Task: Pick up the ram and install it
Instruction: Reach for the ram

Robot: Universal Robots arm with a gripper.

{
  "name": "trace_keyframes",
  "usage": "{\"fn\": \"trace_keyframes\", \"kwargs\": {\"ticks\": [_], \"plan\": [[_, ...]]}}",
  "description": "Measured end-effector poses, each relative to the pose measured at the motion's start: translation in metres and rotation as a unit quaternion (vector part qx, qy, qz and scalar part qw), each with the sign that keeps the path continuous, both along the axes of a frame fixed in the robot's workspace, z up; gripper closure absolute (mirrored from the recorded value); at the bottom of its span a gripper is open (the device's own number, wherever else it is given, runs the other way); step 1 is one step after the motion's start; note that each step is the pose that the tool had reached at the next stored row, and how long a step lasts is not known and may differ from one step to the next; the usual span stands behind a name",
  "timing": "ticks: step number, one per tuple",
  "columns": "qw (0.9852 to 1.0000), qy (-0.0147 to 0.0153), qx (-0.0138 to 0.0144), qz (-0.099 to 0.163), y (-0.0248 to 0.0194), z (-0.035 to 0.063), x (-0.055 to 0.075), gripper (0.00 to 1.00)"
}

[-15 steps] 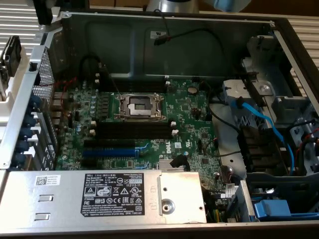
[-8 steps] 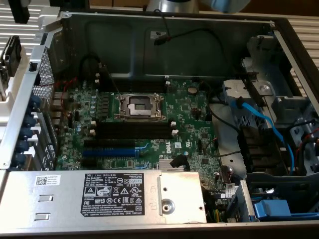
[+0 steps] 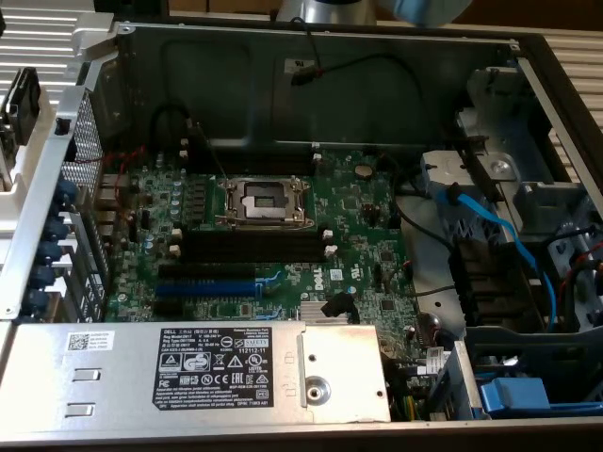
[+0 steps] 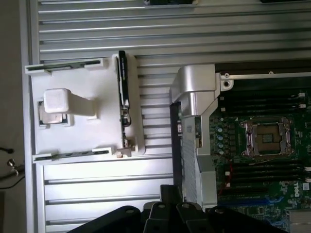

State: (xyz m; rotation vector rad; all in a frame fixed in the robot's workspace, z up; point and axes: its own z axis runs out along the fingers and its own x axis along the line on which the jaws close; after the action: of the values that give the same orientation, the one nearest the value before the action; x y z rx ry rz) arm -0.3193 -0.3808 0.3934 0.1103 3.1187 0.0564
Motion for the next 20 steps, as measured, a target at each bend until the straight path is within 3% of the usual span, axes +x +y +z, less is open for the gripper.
{"fn": "trace_keyframes", "kwargs": {"ticks": [14,17,20], "plan": [[1.0000,0.0001,0.0000,0.000,0.0044,0.0018,-0.062,0.90],[1.0000,0.0001,0.0000,0.000,0.0072,0.0018,-0.075,0.90],[1.0000,0.0001,0.0000,0.000,0.0127,0.0018,-0.085,0.90]]}}
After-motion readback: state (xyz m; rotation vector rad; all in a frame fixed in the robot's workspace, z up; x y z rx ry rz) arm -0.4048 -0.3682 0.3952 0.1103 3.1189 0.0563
